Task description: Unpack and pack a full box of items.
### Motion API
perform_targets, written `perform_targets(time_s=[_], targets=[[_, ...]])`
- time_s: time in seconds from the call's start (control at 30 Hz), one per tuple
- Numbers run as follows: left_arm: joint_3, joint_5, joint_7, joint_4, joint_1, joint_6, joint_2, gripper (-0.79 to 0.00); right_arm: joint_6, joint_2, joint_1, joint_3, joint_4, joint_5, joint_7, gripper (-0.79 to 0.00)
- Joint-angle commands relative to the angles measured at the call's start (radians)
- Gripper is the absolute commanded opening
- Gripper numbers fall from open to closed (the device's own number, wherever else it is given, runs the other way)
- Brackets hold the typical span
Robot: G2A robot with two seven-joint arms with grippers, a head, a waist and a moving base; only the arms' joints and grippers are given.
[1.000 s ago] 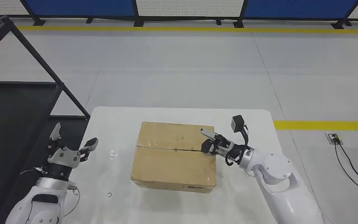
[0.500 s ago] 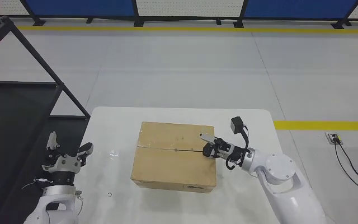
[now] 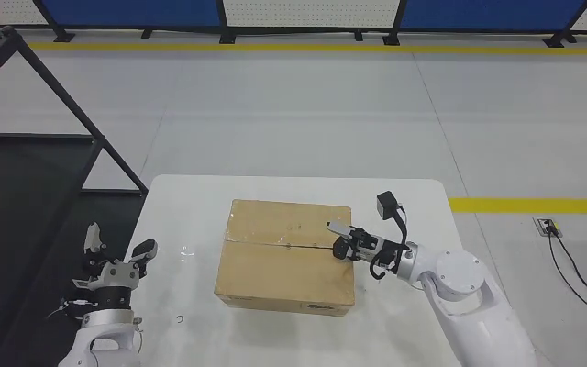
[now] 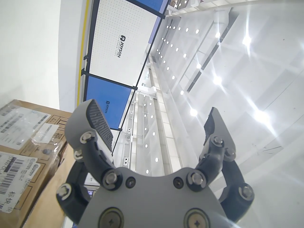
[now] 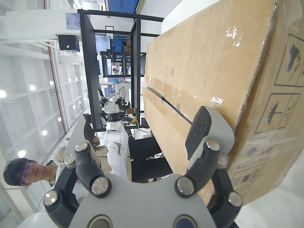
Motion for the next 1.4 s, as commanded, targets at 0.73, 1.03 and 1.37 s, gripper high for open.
perform_targets(time_s=[0.73, 1.03, 1.37], targets=[[0.098, 0.2, -0.217, 0.187, -0.034, 0.264, -0.006, 0.0, 0.0, 0.0, 0.0, 0.0, 0.0, 0.0, 0.0, 0.0], [0.137, 0.241, -0.179, 0.216, -0.067, 0.267, -0.014, 0.0, 0.0, 0.0, 0.0, 0.0, 0.0, 0.0, 0.0, 0.0], [0.148, 0.231, -0.275, 0.239, -0.082, 0.279, -0.016, 0.0, 0.0, 0.0, 0.0, 0.0, 0.0, 0.0, 0.0, 0.0]])
